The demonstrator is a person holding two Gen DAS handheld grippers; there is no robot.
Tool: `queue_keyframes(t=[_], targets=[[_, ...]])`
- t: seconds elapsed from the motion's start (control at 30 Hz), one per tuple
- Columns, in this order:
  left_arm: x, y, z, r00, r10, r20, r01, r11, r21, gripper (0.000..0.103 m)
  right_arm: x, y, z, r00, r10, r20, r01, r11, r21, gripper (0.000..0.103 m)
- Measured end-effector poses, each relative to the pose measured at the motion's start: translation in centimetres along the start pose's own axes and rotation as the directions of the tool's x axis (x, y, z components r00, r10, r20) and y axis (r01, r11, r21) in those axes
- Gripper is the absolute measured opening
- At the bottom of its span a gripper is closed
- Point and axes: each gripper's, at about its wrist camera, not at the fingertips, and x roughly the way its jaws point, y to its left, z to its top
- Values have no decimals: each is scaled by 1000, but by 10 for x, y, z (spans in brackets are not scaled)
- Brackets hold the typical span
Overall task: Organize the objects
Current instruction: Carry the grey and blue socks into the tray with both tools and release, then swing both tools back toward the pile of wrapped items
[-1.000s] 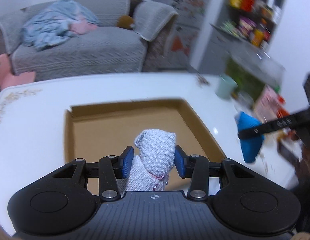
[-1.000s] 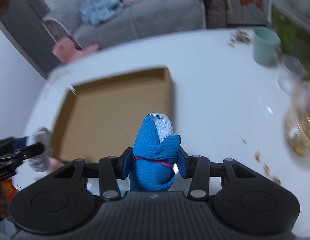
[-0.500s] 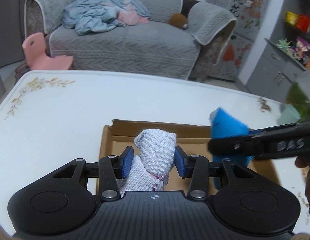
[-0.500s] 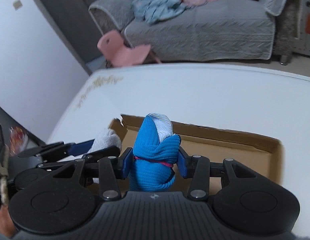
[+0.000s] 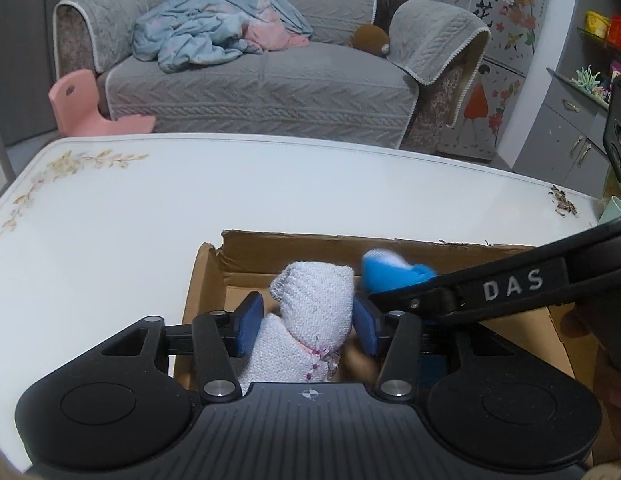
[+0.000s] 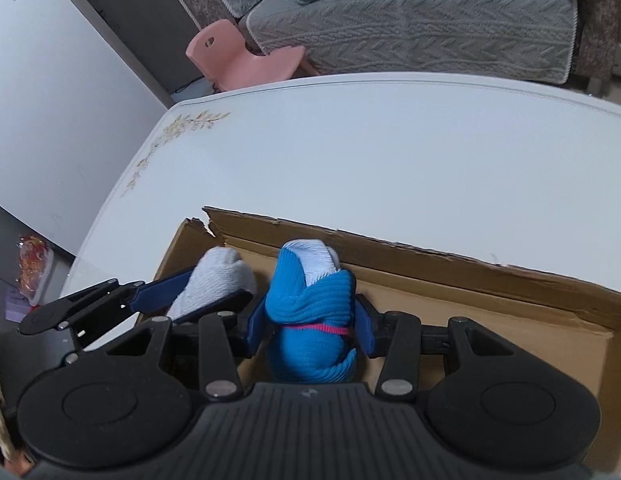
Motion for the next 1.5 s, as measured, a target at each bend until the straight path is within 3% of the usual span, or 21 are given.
queue_keyframes(t=[0.07, 0.13, 0.3, 0.4, 0.57, 0.77, 0.87, 1.0, 1.13, 1.27, 1.33, 1.43, 1.5], targets=[[1, -2, -1, 1000, 10, 6, -10, 1000, 7, 58, -1, 0, 1, 1000, -4, 1, 4, 1000, 9, 43], [0, -1, -1, 1000, 25, 9, -25, 1000, 1, 69, -6, -2, -1, 1000, -6, 6, 6, 1000, 25, 47], [-11, 0, 5, 999, 20, 37, -19, 1000, -10, 79, -26, -3, 0, 999, -26, 36, 25, 999, 33, 77], [-27, -2, 10, 998, -5, 59, 6, 1000, -17, 79, -51, 4, -2, 997, -45, 64, 45, 999, 2, 81], [-88, 0, 6, 990, -31, 137, 32, 999, -7, 83, -126, 24, -15, 986, -108, 127, 122, 987, -102, 83], [-183, 16, -4, 970, 6, 244, -14, 999, 32, 84, -253, 51, -29, 953, -171, 252, 214, 964, -157, 86], [-236, 32, -3, 949, 50, 310, -69, 996, 49, 85, -332, 73, -26, 921, -173, 348, 244, 955, -171, 88], [-308, 65, -2, 911, 129, 391, -175, 981, 84, 89, -428, 122, -28, 871, -146, 470, 267, 942, -203, 97], [-364, 112, -1, 858, 275, 434, -352, 930, 107, 90, -500, 183, -30, 810, -88, 579, 279, 927, -250, 102], [-401, 157, 1, 801, 408, 438, -488, 869, 83, 91, -543, 222, -30, 758, 29, 652, 193, 944, -266, 102], [-410, 167, -1, 806, 429, 408, -493, 868, 60, 92, -545, 226, -29, 754, 69, 653, 131, 958, -254, 102], [-411, 153, -15, 821, 392, 415, -459, 886, 71, 93, -513, 207, -46, 778, 111, 619, 59, 967, -248, 102], [-397, 135, -27, 861, 327, 389, -383, 921, 74, 93, -467, 191, -65, 812, 77, 579, 89, 964, -252, 103]])
